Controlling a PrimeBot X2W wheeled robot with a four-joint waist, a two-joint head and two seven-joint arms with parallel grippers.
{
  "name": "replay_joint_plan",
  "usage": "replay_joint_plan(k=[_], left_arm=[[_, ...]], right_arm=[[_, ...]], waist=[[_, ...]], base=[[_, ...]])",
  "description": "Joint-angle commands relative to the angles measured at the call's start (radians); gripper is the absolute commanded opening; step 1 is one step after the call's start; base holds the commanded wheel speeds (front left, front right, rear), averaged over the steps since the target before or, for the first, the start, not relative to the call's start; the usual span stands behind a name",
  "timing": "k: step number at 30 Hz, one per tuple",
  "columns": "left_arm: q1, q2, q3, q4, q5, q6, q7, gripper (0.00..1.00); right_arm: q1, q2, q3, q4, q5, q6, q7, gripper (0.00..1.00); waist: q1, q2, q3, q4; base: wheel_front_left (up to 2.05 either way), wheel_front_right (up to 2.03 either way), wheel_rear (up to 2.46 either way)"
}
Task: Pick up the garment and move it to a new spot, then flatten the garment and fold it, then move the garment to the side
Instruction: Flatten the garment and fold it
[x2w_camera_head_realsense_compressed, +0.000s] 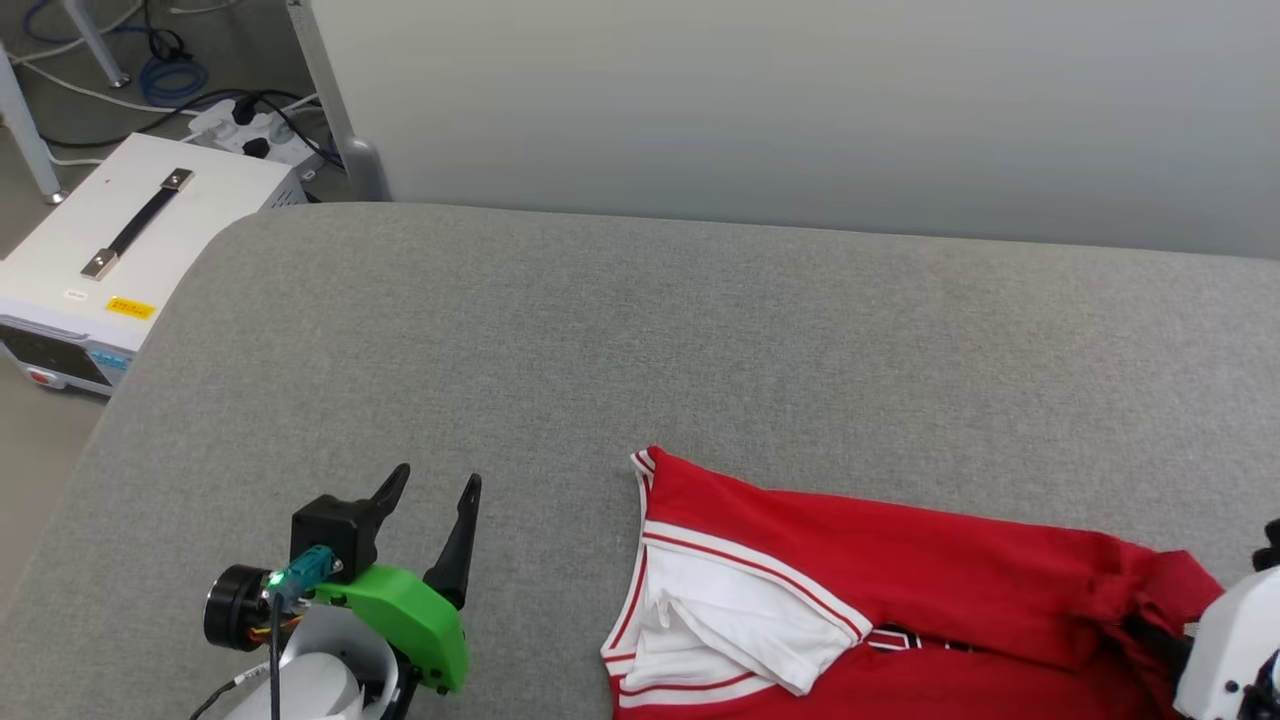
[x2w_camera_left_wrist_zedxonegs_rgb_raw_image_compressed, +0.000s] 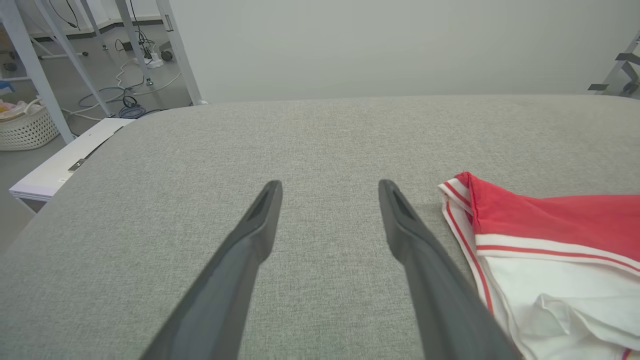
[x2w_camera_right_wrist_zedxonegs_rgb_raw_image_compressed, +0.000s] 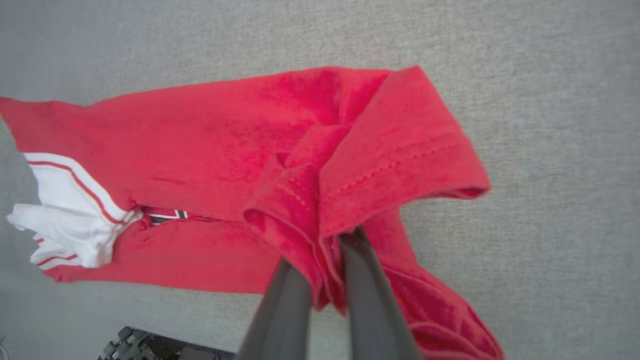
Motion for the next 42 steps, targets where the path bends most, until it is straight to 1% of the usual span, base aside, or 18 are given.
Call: replay_joint_plan(k=[1, 7, 11, 13, 15, 16, 19, 24, 28, 32, 38, 39, 40, 42], left_arm=[[0.019, -0.005, 0.004, 0.003, -0.008, -0.004, -0.008, 1.00], [0.034, -0.010, 0.011, 0.003, -0.011, -0.005, -0.012, 1.00], [0.039, -0.008, 0.021, 0.000, -0.012, -0.003, -0.014, 1.00], [0.040, -0.006, 0.025, -0.002, -0.011, -0.002, -0.015, 1.00], [0.040, -0.005, 0.030, -0.003, -0.012, -0.001, -0.015, 1.00], [0.040, -0.004, 0.033, -0.003, -0.012, -0.001, -0.016, 1.00], [0.041, -0.002, 0.039, -0.005, -0.013, 0.001, -0.016, 1.00], [0.037, -0.002, 0.042, -0.005, -0.013, 0.000, -0.017, 1.00], [0.034, -0.002, 0.044, -0.005, -0.014, 0.000, -0.017, 1.00], [0.029, -0.004, 0.041, -0.003, -0.014, -0.001, -0.015, 1.00], [0.026, -0.005, 0.039, 0.002, -0.016, -0.001, -0.015, 1.00], [0.026, -0.004, 0.039, 0.003, -0.017, -0.002, -0.014, 1.00], [0.026, -0.004, 0.039, 0.004, -0.017, -0.002, -0.014, 1.00], [0.026, -0.003, 0.039, 0.005, -0.018, -0.001, -0.015, 1.00]], right_arm=[[0.016, 0.020, 0.014, -0.030, 0.012, -0.001, 0.019, 0.00], [0.018, 0.134, 0.050, -0.132, 0.033, -0.001, 0.098, 0.00], [-0.010, 0.221, 0.071, -0.164, 0.034, -0.001, 0.139, 0.00], [-0.030, 0.247, 0.084, -0.170, 0.039, -0.001, 0.152, 0.00], [-0.049, 0.258, 0.098, -0.165, 0.045, -0.001, 0.155, 0.00], [-0.057, 0.259, 0.110, -0.155, 0.067, -0.001, 0.148, 0.00], [-0.088, 0.260, 0.170, -0.088, 0.150, -0.001, 0.089, 0.00], [-0.152, 0.260, 0.295, 0.036, 0.221, -0.001, -0.016, 0.00], [-0.203, 0.260, 0.372, 0.136, 0.250, -0.001, -0.099, 0.00], [-0.261, 0.260, 0.422, 0.249, 0.283, -0.001, -0.183, 0.00], [-0.346, 0.260, 0.493, 0.411, 0.280, -0.001, -0.276, 0.00], [-0.356, 0.260, 0.507, 0.427, 0.274, -0.001, -0.288, 0.47], [-0.367, 0.260, 0.523, 0.444, 0.271, -0.001, -0.301, 1.00], [-0.382, 0.260, 0.554, 0.461, 0.291, -0.001, -0.317, 1.00]], waist=[[0.0000, 0.0000, -0.018, 0.013], [0.0000, 0.0000, -0.030, 0.036], [0.0000, 0.0000, -0.029, 0.052], [0.0000, 0.0000, -0.027, 0.059], [0.0000, 0.0000, -0.025, 0.067], [0.0000, 0.0000, -0.024, 0.070], [0.0000, 0.0000, -0.022, 0.081], [0.0000, 0.0000, -0.017, 0.104], [0.0000, 0.0000, -0.010, 0.120], [0.0000, 0.0000, -0.001, 0.139], [0.0000, 0.0000, 0.011, 0.152], [0.0000, 0.0000, 0.012, 0.153], [0.0000, 0.0000, 0.012, 0.154], [0.0000, 0.0000, 0.011, 0.153]], base=[[0.00, 0.00, 0.00], [0.00, 0.00, 0.00], [0.00, 0.00, 0.00], [0.00, 0.00, 0.00], [0.00, 0.00, 0.00], [0.00, 0.00, 0.00], [0.00, 0.00, 0.00], [0.00, 0.00, 0.00], [0.00, 0.00, 0.00], [0.00, 0.00, 0.00], [0.00, 0.00, 0.00], [0.00, 0.00, 0.00], [0.00, 0.00, 0.00], [0.00, 0.00, 0.00]])
